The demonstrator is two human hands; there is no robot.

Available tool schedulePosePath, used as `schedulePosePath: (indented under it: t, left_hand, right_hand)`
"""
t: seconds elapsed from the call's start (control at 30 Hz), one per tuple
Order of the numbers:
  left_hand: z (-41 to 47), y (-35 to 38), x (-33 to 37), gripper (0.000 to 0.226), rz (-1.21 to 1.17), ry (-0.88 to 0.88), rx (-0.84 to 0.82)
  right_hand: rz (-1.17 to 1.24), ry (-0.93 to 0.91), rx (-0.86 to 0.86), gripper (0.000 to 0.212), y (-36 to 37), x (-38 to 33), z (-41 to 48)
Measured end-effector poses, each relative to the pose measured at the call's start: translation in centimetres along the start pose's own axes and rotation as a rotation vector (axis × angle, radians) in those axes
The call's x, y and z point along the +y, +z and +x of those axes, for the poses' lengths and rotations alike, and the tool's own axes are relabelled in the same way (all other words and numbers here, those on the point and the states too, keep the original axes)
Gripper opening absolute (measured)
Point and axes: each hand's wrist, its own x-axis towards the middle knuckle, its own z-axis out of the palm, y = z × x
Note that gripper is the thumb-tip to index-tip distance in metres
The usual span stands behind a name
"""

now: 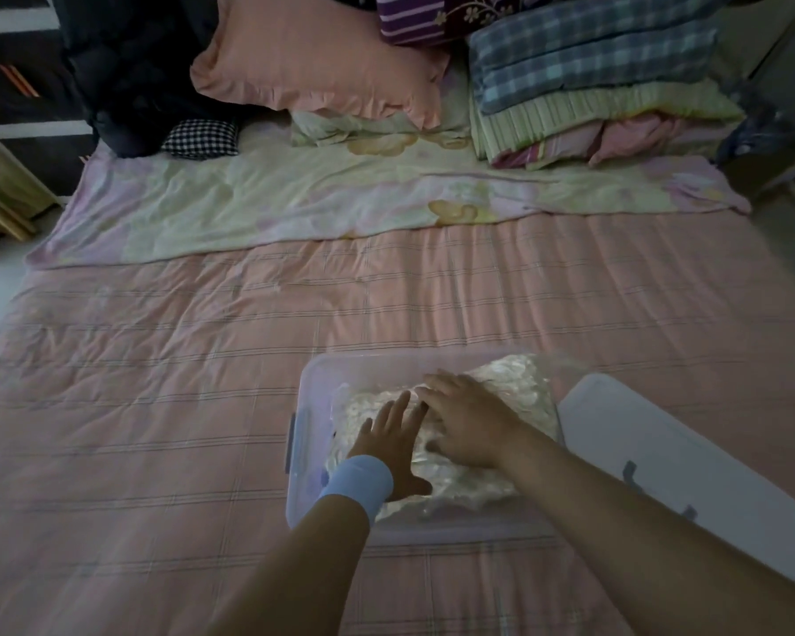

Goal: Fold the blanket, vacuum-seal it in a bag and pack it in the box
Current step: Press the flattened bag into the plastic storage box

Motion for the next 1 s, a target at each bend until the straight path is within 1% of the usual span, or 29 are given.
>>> schedulePosePath:
  t: [0.03,0.07,0.1,0.13,0.2,0.23,0.27,0.3,0.43,0.5,0.6,0.7,0.83,1.0]
  left_hand:
    - [0.5,-0.5,0.8,0.115,-0.001,0.047,0.042]
    - [1.0,-1.1,1.3,0.114,-0.026,0.071,0.082]
    - [1.6,-1.8,2.2,0.114,-0.062,0.097,0.118]
    - [2.3,-2.4,3.3,0.116,-0.09,0.128,0.149]
    - [3.3,-3.1,5.2,0.121,-0.083,0.188,0.16]
    - [3.7,-3.2,5.8,0.123,-0.066,0.202,0.142]
    - [4.2,-3.2,6.1,0.125,-0.065,0.202,0.121]
    - [4.4,-3.0,6.2,0.125,-0.074,0.189,0.094]
    - [5.5,-1.4,6.1,0.121,-0.046,0.139,-0.011]
    - [6.6,-0.3,6.1,0.121,-0.039,0.12,-0.035]
    - [7.9,1.1,6.2,0.12,-0.011,0.099,-0.06]
    - [9.8,1.6,5.7,0.119,0.042,0.104,-0.072]
    - [12.2,2.8,4.8,0.125,0.069,0.11,-0.105]
    - [13.7,4.7,4.4,0.131,0.158,0.134,-0.114]
  right_hand:
    - [-0.004,0.007,0.116,0.066,-1.1,1.2,-0.6]
    - [-0.037,0.042,0.222,0.065,-1.8,2.2,-1.1]
    - [-0.065,0.094,0.277,0.072,-2.1,3.3,-2.0]
    - [-0.067,0.135,0.247,0.085,-2.0,4.2,-3.1]
    - [-0.031,0.14,0.04,0.114,-0.7,5.4,-5.0]
    - [-0.037,0.13,-0.047,0.124,-0.2,5.7,-5.5]
    - [-0.056,0.133,-0.093,0.13,0.2,6.0,-5.6]
    - [-0.083,0.137,-0.102,0.134,0.6,6.1,-5.3]
    - [-0.131,0.157,-0.186,0.145,5.0,6.6,-3.8]
    - [-0.128,0.181,-0.166,0.147,7.2,7.2,-3.2]
    - [-0.162,0.194,-0.148,0.143,7.5,8.0,-2.7]
    - [-0.261,0.21,-0.199,0.14,7.2,8.5,-1.4]
    - [-0.238,0.249,-0.258,0.141,9.6,9.6,0.2]
    - [-0.266,0.263,-0.328,0.139,11.9,10.4,1.7]
